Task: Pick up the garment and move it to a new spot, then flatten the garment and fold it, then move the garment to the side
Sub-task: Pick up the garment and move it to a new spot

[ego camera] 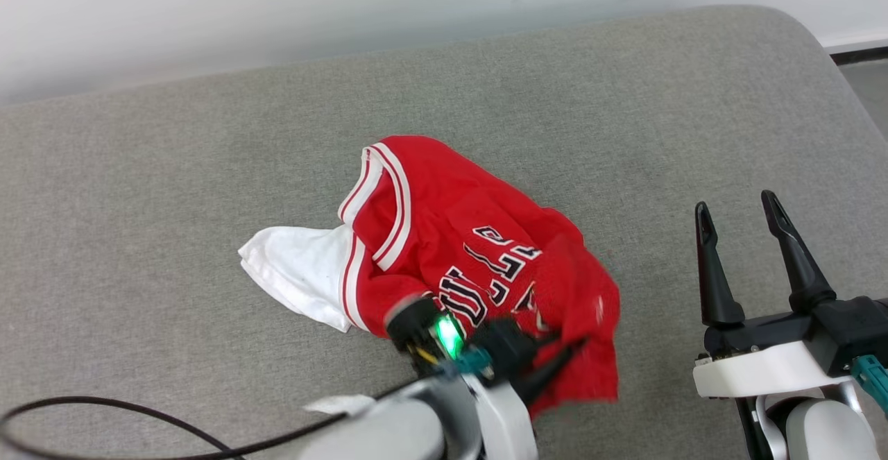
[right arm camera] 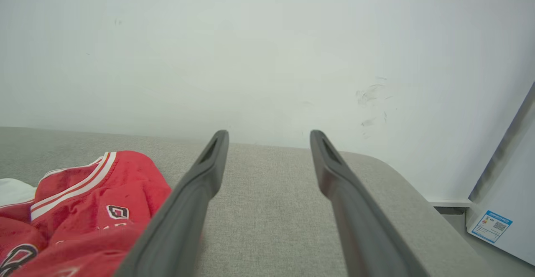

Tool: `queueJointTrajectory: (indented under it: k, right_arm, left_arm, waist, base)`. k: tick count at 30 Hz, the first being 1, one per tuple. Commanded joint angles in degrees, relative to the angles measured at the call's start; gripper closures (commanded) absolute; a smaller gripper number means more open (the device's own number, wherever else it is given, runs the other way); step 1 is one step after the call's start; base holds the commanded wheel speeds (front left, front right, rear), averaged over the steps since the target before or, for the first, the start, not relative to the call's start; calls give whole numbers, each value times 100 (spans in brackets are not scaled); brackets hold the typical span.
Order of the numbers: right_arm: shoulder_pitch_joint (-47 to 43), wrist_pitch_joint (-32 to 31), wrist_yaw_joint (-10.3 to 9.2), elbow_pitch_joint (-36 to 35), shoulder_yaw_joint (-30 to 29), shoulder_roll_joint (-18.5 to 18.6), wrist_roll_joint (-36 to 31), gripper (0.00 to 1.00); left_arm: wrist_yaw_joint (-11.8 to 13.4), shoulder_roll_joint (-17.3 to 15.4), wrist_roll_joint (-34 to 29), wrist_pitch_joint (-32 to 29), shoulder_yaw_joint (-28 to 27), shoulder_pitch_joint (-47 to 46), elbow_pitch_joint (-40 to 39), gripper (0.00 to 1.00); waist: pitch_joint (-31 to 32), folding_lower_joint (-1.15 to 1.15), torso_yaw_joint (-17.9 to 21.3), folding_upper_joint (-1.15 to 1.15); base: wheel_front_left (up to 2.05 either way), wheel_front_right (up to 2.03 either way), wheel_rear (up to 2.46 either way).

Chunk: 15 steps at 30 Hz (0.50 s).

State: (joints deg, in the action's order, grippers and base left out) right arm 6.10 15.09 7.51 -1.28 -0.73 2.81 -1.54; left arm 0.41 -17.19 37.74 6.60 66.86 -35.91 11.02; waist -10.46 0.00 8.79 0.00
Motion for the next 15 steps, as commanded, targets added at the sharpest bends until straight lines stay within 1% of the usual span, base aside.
queueJointTrajectory:
  k: [1,2,3,5,9,13,15]
  right_arm:
    - [-9,11,-4,-6,-6,13,34,0]
    - [-18,11,-4,8,0,13,42,0]
    - [-26,11,-4,24,10,13,52,0]
    - [-46,11,-4,40,31,13,48,0]
    - [-104,11,-4,62,35,13,3,0]
    - [-170,11,-4,95,29,13,-62,0]
    - [-211,11,-4,104,9,14,-91,0]
  left_arm:
    - [-30,92,-12,59,66,85,140,93]
    - [-50,159,-31,64,132,128,287,38]
    - [-50,223,-48,95,167,161,399,0]
    - [-7,340,-68,236,155,174,598,0]
    - [30,412,-18,457,13,138,757,0]
    - [143,322,69,762,-448,89,724,0]
    - [264,169,100,831,-805,178,687,0]
  waist:
    - [2,0,5,0]
    - [8,0,2,0]
    - [16,0,-8,0]
    - [45,0,-50,0]
    - [132,0,-162,0]
    - [327,0,-335,0]
    - [446,0,-425,0]
  base:
    - [0,0,0]
    - [0,0,0]
    - [0,0,0]
    - [0,0,0]
    - [0,0,0]
    - [0,0,0]
    - [0,0,0]
